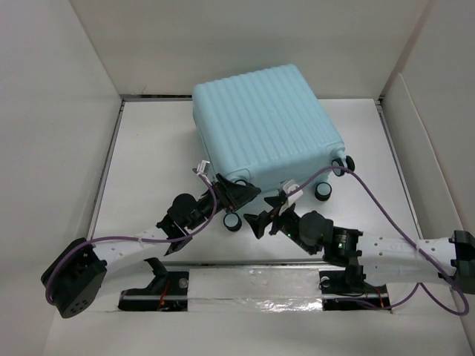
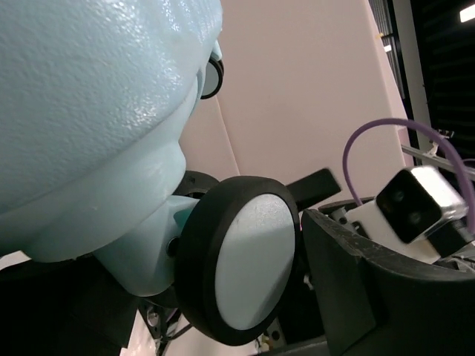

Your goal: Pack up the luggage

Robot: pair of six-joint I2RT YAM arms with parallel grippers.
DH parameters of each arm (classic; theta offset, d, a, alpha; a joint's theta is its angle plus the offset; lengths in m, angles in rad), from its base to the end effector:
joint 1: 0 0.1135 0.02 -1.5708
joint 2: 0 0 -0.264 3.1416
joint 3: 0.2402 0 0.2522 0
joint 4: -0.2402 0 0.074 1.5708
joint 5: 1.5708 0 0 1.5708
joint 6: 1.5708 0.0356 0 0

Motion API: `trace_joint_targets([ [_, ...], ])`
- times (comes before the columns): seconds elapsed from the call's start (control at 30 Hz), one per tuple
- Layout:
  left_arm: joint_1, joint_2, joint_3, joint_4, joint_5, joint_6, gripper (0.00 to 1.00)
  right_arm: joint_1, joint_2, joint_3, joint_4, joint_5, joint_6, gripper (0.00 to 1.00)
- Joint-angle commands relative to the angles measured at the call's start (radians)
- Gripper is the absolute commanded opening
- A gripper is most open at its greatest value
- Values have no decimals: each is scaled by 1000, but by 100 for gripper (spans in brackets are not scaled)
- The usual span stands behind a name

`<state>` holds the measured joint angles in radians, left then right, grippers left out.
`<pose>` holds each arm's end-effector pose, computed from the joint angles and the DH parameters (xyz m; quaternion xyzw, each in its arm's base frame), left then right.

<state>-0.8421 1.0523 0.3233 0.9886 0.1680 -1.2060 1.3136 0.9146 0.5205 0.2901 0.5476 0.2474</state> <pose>0.1402 -0.1661 0.2524 -0.0445 0.6095 -0.7013 0.3670 0.0718 0.2003 0.2732 -0.2076 0.7080 0.3107 0.5993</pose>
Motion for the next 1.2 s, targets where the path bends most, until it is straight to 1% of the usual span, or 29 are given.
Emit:
trace_joint_targets([
  [0.0, 0, -37, 20, 217, 65, 10, 76, -49, 50, 119, 0, 25, -149, 88],
  [0.07, 9, -34, 16, 220, 68, 5, 77, -82, 90, 141, 44, -40, -195, 88],
  [0.27, 29, -35, -4, 234, 79, -4, 77, -125, 164, 182, 127, -52, -261, 89],
  [0.37, 40, -37, -7, 234, 91, -9, 77, -172, 204, 191, 156, -107, -286, 90],
  [0.57, 58, -43, -18, 232, 102, -12, 77, -182, 251, 193, 193, -179, -352, 92],
  [0.67, 58, -38, -24, 243, 103, -20, 77, -195, 268, 202, 196, -196, -349, 92],
  [0.73, 58, -34, -26, 252, 108, -21, 77, -208, 282, 207, 205, -210, -336, 90],
  [0.87, 58, -26, -27, 260, 110, -24, 77, -208, 300, 168, 340, -175, -301, 82],
  [1.0, 58, -28, -36, 255, 110, -26, 77, -208, 314, 161, 423, -169, -290, 79],
  [1.07, 58, -31, -41, 255, 110, -27, 76, -208, 331, 176, 425, -169, -293, 80],
  [1.17, 67, -37, -46, 251, 108, -27, 76, -194, 336, 196, 377, -153, -309, 84],
])
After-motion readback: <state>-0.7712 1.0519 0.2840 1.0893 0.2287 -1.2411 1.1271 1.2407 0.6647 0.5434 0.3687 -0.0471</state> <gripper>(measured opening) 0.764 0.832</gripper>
